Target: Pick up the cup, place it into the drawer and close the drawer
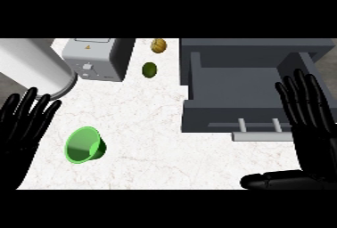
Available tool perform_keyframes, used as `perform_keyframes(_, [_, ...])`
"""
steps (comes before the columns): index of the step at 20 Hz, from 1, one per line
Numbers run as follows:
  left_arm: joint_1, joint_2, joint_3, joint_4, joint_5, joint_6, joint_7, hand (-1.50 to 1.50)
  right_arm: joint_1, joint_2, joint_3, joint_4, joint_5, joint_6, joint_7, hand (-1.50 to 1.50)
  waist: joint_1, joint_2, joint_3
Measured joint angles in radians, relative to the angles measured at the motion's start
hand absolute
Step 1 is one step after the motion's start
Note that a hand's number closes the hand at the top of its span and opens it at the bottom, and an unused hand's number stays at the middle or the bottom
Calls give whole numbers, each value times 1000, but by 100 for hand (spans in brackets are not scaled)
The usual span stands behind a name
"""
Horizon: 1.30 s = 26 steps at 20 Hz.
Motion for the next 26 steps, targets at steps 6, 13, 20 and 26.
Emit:
perform_keyframes(6, [1,-26,3,21,-19,-22,7,-150,-11,-10,-27,32,-22,24,-16,-150,-1,0,0])
perform_keyframes(13, [-17,-48,19,62,-58,-23,3,-150,-34,-1,-23,30,-17,16,1,-150,-1,0,0])
perform_keyframes(20, [11,-64,29,120,-103,-52,-30,-150,-35,9,-16,13,-8,4,17,-150,-1,0,0])
perform_keyframes(26, [32,-54,66,211,-140,-91,-80,-150,-34,3,-25,-2,-10,7,26,-150,-1,0,0])
